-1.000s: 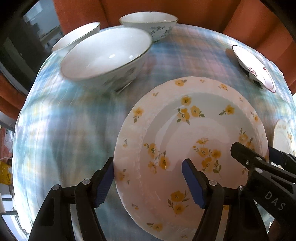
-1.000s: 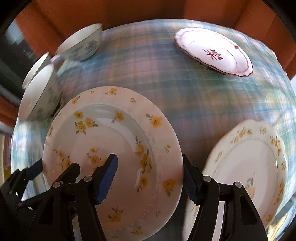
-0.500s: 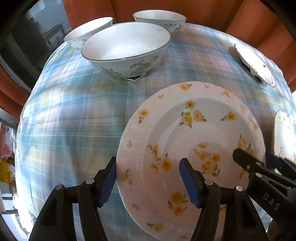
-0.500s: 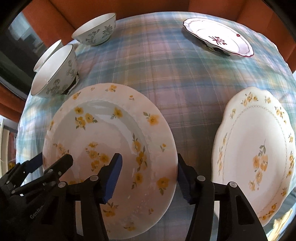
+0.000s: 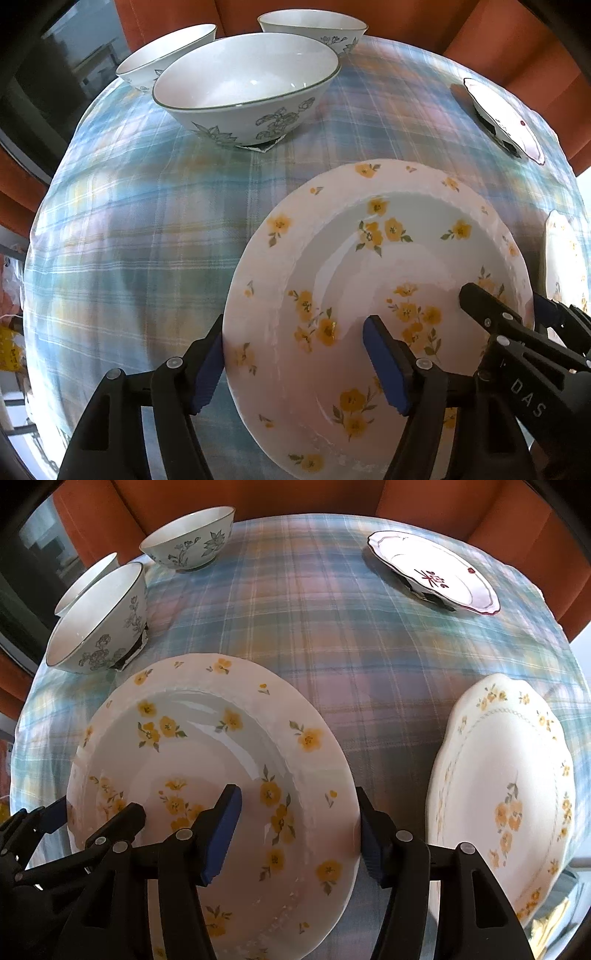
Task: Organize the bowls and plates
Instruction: 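Lift the deep plate and lower it onto the scalloped plate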
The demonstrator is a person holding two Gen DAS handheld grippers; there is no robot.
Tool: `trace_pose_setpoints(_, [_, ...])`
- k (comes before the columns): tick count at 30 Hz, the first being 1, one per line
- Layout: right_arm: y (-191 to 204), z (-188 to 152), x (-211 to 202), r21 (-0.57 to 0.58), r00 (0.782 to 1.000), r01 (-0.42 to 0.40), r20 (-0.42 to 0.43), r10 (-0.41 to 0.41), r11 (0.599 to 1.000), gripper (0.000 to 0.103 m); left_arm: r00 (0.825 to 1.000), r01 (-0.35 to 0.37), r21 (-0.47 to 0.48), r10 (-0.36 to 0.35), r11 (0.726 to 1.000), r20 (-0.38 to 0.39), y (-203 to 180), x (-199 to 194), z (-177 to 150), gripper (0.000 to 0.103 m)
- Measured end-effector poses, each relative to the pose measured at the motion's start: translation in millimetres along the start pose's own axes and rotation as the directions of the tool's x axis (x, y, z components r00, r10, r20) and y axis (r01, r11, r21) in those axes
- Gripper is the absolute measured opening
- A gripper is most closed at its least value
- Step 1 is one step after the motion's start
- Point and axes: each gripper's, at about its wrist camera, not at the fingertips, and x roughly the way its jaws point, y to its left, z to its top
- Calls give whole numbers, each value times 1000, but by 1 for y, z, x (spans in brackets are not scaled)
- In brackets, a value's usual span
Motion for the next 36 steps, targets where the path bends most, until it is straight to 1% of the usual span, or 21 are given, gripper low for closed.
trace_pose_setpoints(4, [4,-1,-6,24,1000,7,3,-7,1000,63,999,4,31,-5,1000,34,1,-12,0,71])
trace_pose_setpoints(9, [8,-7,-23,41,999,30,25,-32,999,63,999,39,35,-41,999,30,2,-23,-1,71])
trace_pose_setpoints(16, [2,-9,-43,53,998,37,56,-40,998,63,997,40,52,-44,998,65,-2,-32,2,71])
trace_pose_setpoints(20, [-11,-8,-49,62,996,10,83,-15,998,63,995,41,32,-44,999,92,-16,-36,2,71])
trace_pose_setpoints(26, [-35,-6,-58,22,995,10,94,-12,1000,63,993,26,-4,-25,1000,113,-47,-48,-2,71])
trace_pose_setpoints(30, [-53,-5,-66,-16,994,11,106,-9,1000,63,994,24,-32,-21,999,103,-68,-50,-6,71])
trace_pose_setpoints(36, [-92,-10,-74,-6,994,6,113,-5,1000,63,993,20,-16,-18,1000,113,-106,-54,-11,71])
